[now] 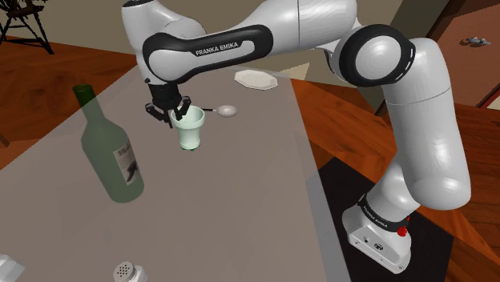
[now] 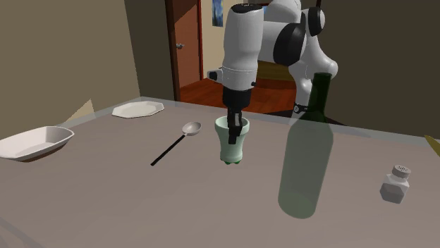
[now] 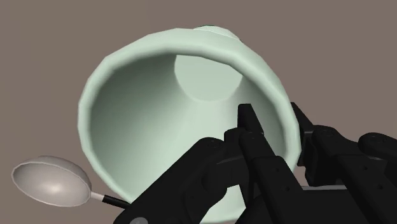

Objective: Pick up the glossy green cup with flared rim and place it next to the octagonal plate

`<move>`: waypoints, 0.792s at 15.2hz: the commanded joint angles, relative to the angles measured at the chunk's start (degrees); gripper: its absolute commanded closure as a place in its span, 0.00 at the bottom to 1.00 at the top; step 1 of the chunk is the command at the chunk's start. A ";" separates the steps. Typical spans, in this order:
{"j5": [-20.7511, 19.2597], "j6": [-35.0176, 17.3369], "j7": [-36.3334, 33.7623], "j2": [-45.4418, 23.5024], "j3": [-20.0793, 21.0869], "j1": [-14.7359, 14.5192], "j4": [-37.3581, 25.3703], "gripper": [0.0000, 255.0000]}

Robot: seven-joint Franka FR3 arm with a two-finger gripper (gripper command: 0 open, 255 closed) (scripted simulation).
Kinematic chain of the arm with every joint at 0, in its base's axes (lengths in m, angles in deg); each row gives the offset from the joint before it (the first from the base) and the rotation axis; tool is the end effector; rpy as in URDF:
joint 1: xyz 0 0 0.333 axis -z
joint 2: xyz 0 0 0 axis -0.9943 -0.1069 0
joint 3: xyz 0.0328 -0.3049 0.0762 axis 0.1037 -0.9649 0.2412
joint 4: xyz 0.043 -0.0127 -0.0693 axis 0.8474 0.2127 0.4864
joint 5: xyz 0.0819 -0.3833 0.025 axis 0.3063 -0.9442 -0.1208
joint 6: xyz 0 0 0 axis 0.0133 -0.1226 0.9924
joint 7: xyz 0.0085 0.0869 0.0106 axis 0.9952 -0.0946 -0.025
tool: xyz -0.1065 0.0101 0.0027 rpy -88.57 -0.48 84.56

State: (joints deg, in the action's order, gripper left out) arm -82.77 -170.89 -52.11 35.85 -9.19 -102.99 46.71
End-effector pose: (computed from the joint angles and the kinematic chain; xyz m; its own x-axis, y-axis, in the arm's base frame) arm 0.6179 0.3927 0.3665 0.9569 -0.2853 0.0549 -0.2900 -0.9495 0.1202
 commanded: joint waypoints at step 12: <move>0.76 8.29 1.61 1.04 0.36 -0.98 -7.54 1.00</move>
State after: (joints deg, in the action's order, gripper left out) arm -82.00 -163.48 -50.63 37.11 -8.81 -103.75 40.29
